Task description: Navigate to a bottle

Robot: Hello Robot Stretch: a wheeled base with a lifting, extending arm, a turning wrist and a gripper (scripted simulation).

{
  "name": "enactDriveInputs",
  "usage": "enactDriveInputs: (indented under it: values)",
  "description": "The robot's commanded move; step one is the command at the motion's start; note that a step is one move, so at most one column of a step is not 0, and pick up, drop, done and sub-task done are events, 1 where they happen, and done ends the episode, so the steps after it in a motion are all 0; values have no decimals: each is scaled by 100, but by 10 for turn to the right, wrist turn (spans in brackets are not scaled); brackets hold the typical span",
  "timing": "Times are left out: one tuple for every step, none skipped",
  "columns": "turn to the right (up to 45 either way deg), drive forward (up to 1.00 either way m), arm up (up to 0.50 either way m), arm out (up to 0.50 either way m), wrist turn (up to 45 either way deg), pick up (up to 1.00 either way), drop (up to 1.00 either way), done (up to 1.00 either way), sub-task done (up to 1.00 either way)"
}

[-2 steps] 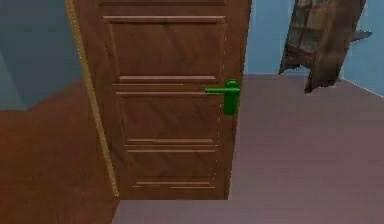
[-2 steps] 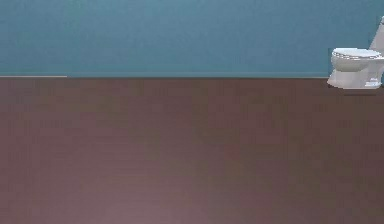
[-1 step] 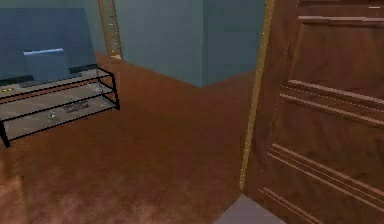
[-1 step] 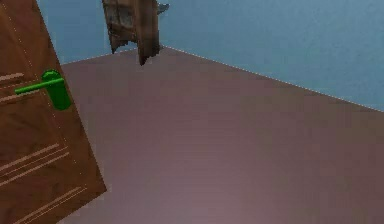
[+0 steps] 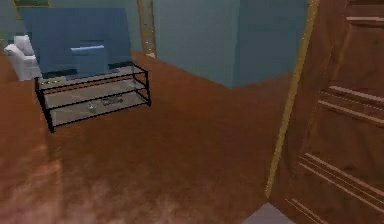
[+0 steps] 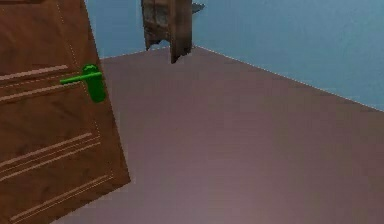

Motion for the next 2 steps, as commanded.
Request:
enactDriveInputs:
  values:
    - [0,100,0,0,0,0,0,0,0]
    - [-30,0,0,0,0,0,0,0,0]
